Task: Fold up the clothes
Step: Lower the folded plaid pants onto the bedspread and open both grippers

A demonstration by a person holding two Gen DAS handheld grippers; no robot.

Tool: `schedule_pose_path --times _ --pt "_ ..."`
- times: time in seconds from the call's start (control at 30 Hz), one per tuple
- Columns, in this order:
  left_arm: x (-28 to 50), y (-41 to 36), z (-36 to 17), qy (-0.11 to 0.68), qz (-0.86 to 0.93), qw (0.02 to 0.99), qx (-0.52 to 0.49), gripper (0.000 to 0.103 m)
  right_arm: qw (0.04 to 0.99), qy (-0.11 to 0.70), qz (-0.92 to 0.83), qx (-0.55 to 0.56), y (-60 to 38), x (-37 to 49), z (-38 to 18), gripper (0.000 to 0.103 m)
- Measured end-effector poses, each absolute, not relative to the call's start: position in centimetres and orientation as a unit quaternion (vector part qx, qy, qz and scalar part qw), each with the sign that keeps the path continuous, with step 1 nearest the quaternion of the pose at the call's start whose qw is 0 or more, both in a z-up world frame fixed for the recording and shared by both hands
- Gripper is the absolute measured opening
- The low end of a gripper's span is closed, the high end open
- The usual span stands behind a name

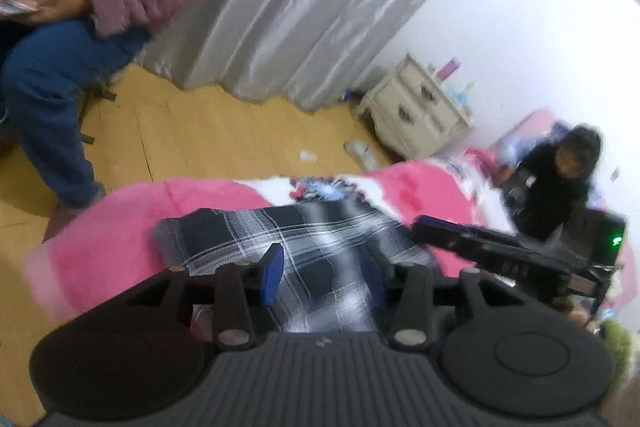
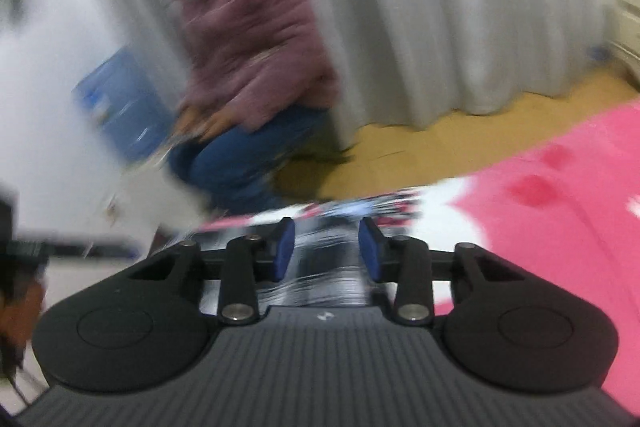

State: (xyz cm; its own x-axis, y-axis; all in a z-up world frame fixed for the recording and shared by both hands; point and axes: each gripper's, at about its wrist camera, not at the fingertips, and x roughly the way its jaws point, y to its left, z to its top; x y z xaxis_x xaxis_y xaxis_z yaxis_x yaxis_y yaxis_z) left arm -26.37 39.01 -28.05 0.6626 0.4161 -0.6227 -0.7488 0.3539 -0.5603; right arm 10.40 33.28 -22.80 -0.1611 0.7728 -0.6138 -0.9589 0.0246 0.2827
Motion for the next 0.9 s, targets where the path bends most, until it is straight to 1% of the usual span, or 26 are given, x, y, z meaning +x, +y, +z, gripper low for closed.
schedule_pose_path --times 0.03,0.1,0.17,0.23,0.27,0.3,0.4,0.5,0.6,0.7,0.8,0.9 --pt "-25.5 39.7 -28.4 0.195 0.356 0.804 -0.434 0.038 0.619 0.331 0.692 -0.169 34.6 9.6 -23.6 0.028" --pt "-24.7 40.6 -29.7 0.199 0.356 0.803 -0.434 0.031 0.630 0.335 0.678 -0.176 34.8 9.7 -23.9 0.026" --pt "-24.5 40.5 -29.3 0.204 0.355 0.806 -0.427 0.033 0.644 0.339 0.662 -0.180 34.9 10.0 -24.1 0.023" --pt "-24.5 40.3 -28.6 0.211 0.353 0.808 -0.422 0.038 0.657 0.343 0.646 -0.184 35.0 10.2 -24.3 0.020" --pt "-24.7 39.8 -27.9 0.215 0.352 0.812 -0.413 0.039 0.663 0.344 0.638 -0.185 35.1 10.3 -24.4 0.022" --pt "-24.9 39.3 -27.2 0.219 0.350 0.817 -0.403 0.041 0.670 0.346 0.630 -0.187 35.2 10.4 -24.5 0.022" --pt "-25.4 37.5 -25.8 0.230 0.312 0.836 -0.387 0.041 0.671 0.346 0.629 -0.184 31.0 10.4 -20.8 0.022" --pt "-25.3 35.1 -25.3 0.262 0.255 0.853 -0.374 0.041 0.653 0.350 0.628 -0.239 30.0 9.0 -22.1 0.022" --pt "-23.7 32.8 -27.2 0.319 0.223 0.853 -0.348 0.041 0.631 0.352 0.625 -0.294 29.2 7.6 -23.6 0.022" --pt "-22.5 31.5 -29.9 0.364 0.236 0.839 -0.328 0.036 0.607 0.354 0.620 -0.348 28.3 6.2 -25.1 0.021" --pt "-22.4 31.0 -28.6 0.370 0.244 0.840 -0.313 0.036 0.615 0.361 0.622 -0.323 28.4 6.1 -25.3 0.021" --pt "-22.6 29.2 -26.1 0.358 0.236 0.860 -0.276 0.042 0.607 0.357 0.633 -0.321 27.1 5.5 -23.8 0.021"
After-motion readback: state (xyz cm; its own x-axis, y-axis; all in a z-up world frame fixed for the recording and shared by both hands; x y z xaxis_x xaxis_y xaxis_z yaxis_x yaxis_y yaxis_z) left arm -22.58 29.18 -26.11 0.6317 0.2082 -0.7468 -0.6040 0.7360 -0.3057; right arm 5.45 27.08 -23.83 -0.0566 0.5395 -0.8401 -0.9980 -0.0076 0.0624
